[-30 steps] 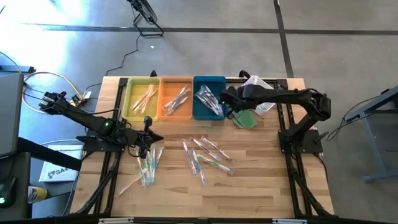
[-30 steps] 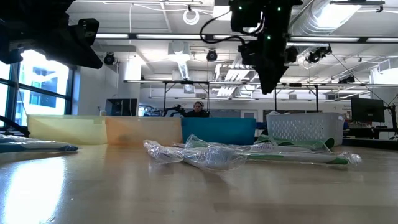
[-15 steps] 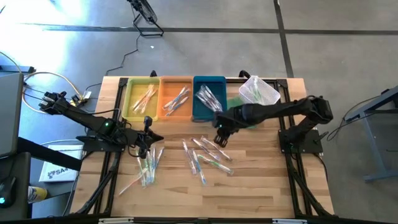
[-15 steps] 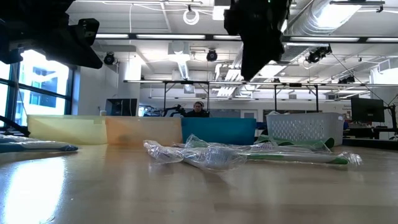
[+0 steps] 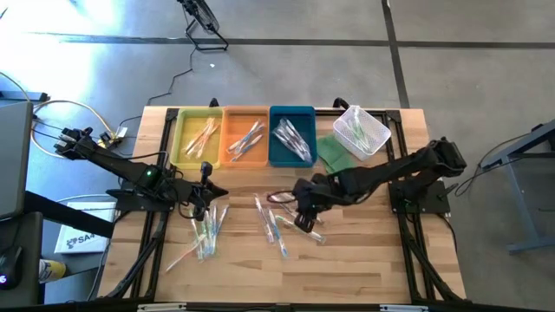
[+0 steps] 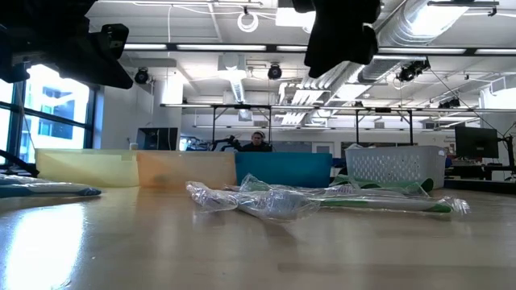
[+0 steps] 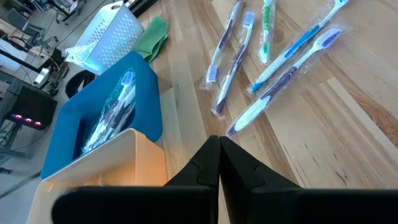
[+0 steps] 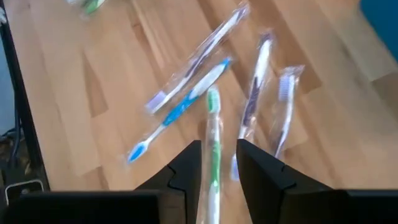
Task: Pick & Place Toothbrushes
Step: Put the green toothbrush into the white bin
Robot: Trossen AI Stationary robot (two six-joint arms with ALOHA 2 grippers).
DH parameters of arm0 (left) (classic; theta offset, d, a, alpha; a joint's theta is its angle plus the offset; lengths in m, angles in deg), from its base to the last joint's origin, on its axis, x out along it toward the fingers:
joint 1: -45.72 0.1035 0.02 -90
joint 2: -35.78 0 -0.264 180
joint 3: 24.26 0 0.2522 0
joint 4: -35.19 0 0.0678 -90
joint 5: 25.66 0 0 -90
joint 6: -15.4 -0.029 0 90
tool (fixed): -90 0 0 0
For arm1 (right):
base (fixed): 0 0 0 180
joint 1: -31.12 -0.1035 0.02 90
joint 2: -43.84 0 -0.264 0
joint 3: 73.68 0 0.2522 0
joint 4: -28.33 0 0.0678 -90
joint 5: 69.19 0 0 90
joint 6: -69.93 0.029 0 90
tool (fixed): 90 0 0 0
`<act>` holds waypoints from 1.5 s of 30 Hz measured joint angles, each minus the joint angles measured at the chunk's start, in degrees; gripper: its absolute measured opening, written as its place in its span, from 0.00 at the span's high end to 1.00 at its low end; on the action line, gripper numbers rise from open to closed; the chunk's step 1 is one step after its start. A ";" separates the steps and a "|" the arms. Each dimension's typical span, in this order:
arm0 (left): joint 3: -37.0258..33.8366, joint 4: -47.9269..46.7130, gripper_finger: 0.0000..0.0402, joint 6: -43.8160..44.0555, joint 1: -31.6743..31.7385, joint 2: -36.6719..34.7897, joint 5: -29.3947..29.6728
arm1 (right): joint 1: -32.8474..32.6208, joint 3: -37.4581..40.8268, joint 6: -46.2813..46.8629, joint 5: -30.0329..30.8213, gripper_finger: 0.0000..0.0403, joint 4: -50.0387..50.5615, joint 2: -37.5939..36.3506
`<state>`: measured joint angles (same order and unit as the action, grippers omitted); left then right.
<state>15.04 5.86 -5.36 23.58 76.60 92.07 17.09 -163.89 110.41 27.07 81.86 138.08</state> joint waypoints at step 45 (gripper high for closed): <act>-0.01 0.76 0.99 0.00 -0.01 0.00 0.00 | -9.04 0.04 15.60 -0.71 0.61 3.92 15.99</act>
<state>15.03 6.62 -5.36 23.57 76.59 92.07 8.05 -163.84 126.01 26.36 85.78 154.06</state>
